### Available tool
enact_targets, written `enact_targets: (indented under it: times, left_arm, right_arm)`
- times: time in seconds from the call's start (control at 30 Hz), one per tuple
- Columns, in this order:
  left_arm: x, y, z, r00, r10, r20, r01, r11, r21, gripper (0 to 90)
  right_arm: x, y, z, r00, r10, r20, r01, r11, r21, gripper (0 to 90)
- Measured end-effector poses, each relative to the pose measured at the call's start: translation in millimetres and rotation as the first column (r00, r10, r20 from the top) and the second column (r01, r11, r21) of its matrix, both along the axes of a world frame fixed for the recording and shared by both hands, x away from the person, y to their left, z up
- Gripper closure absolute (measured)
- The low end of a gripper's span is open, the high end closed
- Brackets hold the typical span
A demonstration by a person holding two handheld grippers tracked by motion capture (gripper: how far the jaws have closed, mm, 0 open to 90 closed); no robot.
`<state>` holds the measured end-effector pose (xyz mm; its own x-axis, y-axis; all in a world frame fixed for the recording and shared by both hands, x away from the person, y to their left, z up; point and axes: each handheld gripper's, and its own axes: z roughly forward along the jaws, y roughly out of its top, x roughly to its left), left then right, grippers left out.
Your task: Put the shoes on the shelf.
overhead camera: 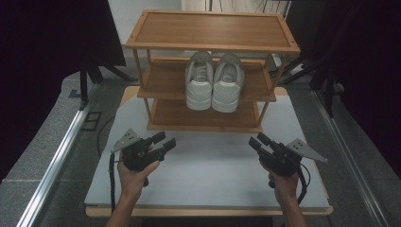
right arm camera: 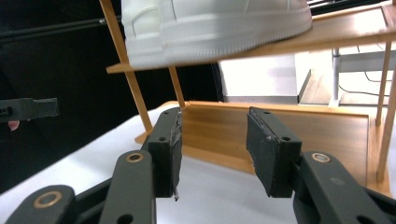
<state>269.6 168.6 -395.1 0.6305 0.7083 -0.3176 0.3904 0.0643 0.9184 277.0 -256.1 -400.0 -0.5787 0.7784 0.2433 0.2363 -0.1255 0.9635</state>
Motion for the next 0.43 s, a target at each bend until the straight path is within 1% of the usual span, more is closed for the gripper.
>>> enact_targets:
  times: [0.1,0.17,0.23,0.3,0.33,0.37,0.4,0.43]
  left_arm:
    - [-1.3,2.2,-7.9,0.9998,0.002,-0.019,-0.002,1.0000,-0.010,43.1]
    - [-0.5,2.3,-9.1,0.9996,-0.004,-0.027,0.004,1.0000,0.002,42.6]
    - [-1.7,3.2,-8.4,0.9998,0.001,-0.018,-0.001,1.0000,0.002,42.2]
    - [-2.9,3.3,-8.0,0.9999,0.005,-0.014,-0.005,1.0000,0.006,41.6]
    - [-3.5,3.1,-8.4,0.9999,0.002,-0.011,-0.002,0.9999,0.014,41.2]
    - [-3.8,2.7,-9.0,0.9999,0.003,-0.011,-0.002,0.9997,0.024,40.6]
    - [-3.8,2.4,-9.8,0.9999,0.005,-0.011,-0.005,0.9995,0.032,40.1]
    - [-3.2,1.9,-11.3,0.9999,0.008,-0.013,-0.008,0.9993,0.036,39.9]
  right_arm:
    - [-4.5,-1.5,-9.4,1.0000,0.000,0.004,0.000,1.000,-0.019,54.2]
    - [-6.5,-1.4,-11.2,0.9999,-0.004,0.015,0.005,1.000,-0.019,53.5]
    - [-7.0,-0.4,-9.7,0.9997,0.003,0.022,-0.002,0.999,-0.035,51.6]
    - [-10.2,-0.6,-8.3,0.9984,0.008,0.055,-0.005,0.998,-0.056,49.8]
    - [-11.2,-1.3,-8.7,0.9980,0.008,0.063,-0.004,0.998,-0.063,48.3]
    - [-12.1,-3.7,-10.1,0.9979,0.009,0.064,-0.004,0.997,-0.083,46.6]
    - [-12.2,-6.7,-11.9,0.9980,-0.002,0.063,0.008,0.996,-0.093,45.3]
    - [-12.1,-9.5,-13.3,0.9981,-0.014,0.059,0.020,0.995,-0.094,44.2]
